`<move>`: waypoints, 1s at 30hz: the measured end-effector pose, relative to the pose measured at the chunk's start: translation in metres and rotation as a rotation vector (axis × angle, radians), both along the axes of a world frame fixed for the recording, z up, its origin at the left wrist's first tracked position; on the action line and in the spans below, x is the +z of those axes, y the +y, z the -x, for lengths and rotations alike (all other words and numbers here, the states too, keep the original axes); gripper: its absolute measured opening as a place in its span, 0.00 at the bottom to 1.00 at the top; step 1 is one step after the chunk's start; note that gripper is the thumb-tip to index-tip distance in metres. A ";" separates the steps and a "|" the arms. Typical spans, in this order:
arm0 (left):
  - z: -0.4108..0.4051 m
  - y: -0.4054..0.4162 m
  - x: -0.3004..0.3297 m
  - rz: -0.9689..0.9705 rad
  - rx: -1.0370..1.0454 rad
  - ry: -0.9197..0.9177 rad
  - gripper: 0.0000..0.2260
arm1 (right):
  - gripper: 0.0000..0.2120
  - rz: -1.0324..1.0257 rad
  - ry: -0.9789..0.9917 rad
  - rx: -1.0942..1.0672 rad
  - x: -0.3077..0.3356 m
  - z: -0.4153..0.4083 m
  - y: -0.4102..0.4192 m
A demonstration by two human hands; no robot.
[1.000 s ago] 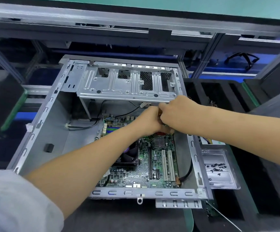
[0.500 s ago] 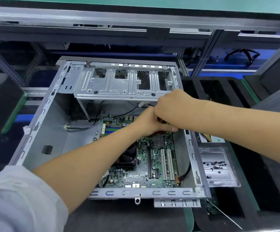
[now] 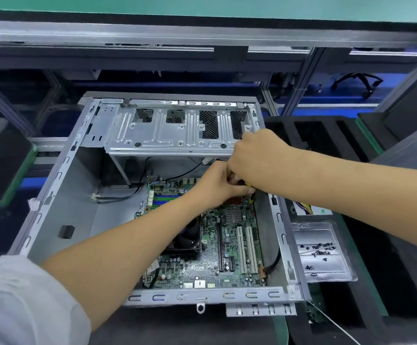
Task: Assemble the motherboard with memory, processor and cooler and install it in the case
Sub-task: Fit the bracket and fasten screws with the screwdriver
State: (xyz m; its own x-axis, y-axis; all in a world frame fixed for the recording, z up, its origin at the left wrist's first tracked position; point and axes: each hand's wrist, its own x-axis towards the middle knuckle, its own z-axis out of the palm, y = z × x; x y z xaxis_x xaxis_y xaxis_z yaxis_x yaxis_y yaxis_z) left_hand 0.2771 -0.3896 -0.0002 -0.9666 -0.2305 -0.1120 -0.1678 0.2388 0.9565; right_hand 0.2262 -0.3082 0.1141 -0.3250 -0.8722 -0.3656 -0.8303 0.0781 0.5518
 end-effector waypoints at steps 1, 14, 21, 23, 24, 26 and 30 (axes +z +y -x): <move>-0.001 0.000 0.000 -0.001 -0.021 -0.008 0.12 | 0.07 0.009 -0.034 -0.018 -0.001 0.001 0.002; -0.003 0.003 0.006 -0.061 -0.045 0.055 0.14 | 0.08 0.022 -0.152 -0.132 0.004 0.003 0.007; -0.006 0.003 0.008 -0.098 -0.024 0.038 0.13 | 0.03 0.029 -0.171 -0.154 0.007 -0.002 0.007; -0.006 0.004 0.011 -0.102 -0.005 0.050 0.10 | 0.07 0.032 -0.112 -0.117 0.005 -0.004 0.008; -0.006 0.004 0.012 -0.097 -0.007 0.049 0.10 | 0.04 0.035 -0.095 -0.108 0.004 -0.002 0.009; -0.007 0.002 0.013 -0.085 -0.022 0.044 0.13 | 0.10 0.086 -0.154 -0.102 0.003 0.003 0.014; -0.008 0.000 0.015 -0.112 -0.058 0.040 0.13 | 0.12 0.094 -0.168 -0.082 0.006 0.005 0.011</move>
State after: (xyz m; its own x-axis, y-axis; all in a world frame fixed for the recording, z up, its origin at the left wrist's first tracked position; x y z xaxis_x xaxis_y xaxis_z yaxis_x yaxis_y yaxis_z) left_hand 0.2852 -0.3900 0.0147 -0.9822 -0.1622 -0.0949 -0.1178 0.1378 0.9834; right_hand 0.2211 -0.2971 0.1201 -0.3381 -0.8779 -0.3392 -0.8985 0.1940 0.3937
